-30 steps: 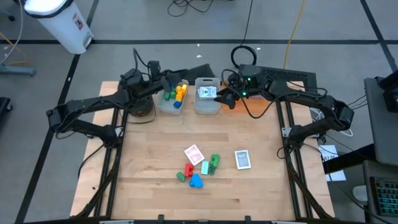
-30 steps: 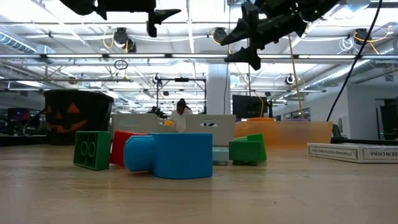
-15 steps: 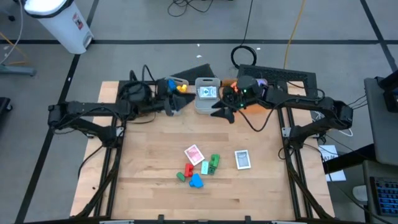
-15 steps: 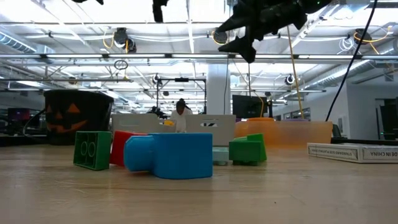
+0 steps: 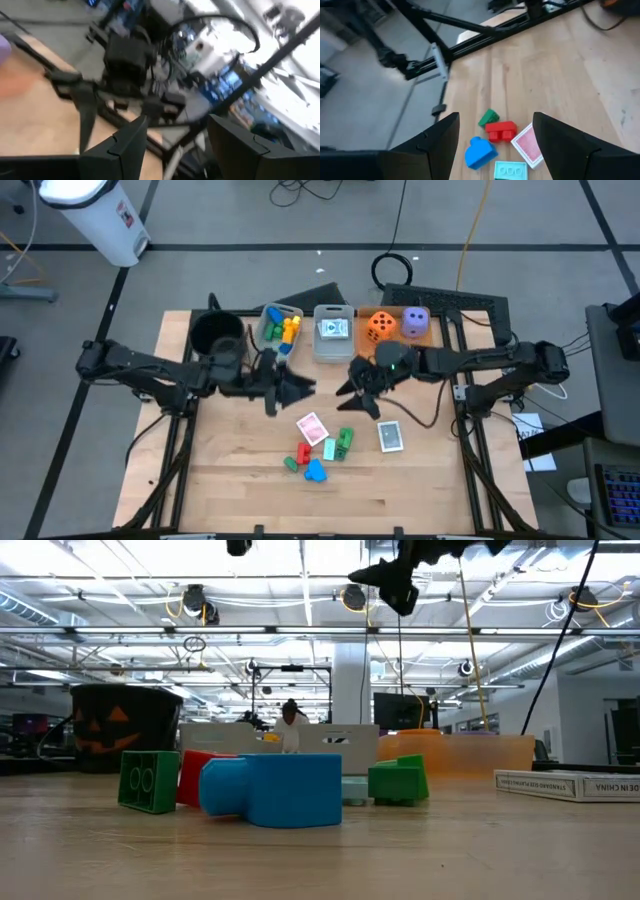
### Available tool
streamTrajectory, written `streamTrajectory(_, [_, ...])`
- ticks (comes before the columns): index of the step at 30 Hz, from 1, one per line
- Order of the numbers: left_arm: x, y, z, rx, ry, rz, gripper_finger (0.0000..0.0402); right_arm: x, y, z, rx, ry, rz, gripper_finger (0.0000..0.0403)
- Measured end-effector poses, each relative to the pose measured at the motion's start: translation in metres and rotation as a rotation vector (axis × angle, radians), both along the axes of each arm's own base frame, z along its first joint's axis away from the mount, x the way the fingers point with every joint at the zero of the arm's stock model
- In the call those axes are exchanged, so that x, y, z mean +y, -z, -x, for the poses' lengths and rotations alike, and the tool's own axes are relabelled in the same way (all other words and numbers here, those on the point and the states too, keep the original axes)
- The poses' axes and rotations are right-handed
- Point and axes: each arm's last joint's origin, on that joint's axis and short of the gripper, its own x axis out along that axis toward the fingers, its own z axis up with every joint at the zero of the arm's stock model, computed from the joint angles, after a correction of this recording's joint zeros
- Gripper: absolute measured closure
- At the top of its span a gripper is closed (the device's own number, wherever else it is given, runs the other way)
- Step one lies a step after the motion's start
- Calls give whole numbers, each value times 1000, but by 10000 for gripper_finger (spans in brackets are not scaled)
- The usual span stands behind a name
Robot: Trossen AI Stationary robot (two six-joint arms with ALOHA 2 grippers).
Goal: Pick & Place Toys
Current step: Put the black deck of cards into the right gray bin
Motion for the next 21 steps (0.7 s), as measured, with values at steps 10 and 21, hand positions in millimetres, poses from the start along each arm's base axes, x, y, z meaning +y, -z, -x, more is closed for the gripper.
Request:
streamTrajectory(10, [-58, 9, 23, 141, 134, -35, 186, 80, -11, 5, -119, 213, 37, 161])
streamTrajectory(21, [-92, 5, 41, 281, 134, -128, 186, 137, -5, 29, -93, 369, 44, 161])
